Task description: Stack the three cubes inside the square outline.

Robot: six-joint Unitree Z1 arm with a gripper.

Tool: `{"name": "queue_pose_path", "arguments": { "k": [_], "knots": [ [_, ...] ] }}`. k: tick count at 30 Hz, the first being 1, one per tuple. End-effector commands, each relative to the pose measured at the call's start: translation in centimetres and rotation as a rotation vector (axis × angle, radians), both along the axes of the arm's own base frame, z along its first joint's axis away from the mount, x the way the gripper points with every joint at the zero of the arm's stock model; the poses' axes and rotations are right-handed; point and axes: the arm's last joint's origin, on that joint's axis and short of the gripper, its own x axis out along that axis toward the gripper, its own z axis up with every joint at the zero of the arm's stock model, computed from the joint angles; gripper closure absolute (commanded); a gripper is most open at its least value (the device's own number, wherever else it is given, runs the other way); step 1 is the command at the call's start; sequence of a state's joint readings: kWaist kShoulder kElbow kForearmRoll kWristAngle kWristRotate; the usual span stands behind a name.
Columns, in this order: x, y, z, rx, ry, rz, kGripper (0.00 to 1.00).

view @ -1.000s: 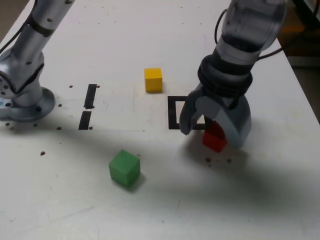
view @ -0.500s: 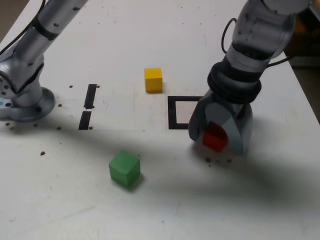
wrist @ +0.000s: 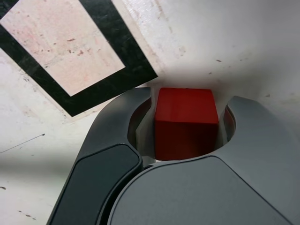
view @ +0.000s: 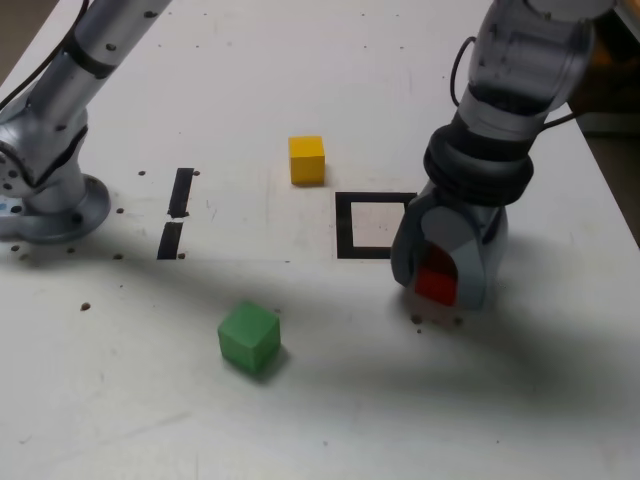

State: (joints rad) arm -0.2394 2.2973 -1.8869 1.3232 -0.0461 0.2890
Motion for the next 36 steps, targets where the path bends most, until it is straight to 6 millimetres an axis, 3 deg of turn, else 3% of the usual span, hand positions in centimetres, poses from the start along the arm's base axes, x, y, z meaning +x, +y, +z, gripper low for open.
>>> {"name": "queue_pose_path", "arguments": {
  "k": [1, 8, 13, 23, 36],
  "knots": [
    [-0.7, 0.3, 1.7, 0.002, -0.032, 0.014, 1.00],
    [-3.2, 1.9, 5.6, 0.032, -0.101, 0.117, 1.00],
    [-4.6, 3.6, 6.6, 0.044, -0.105, 0.218, 1.00],
    [-5.4, 6.1, 4.9, 0.069, -0.095, 0.423, 1.00],
    [-6.7, 9.3, 2.3, 0.062, -0.061, 0.514, 1.00]
  ]
}}
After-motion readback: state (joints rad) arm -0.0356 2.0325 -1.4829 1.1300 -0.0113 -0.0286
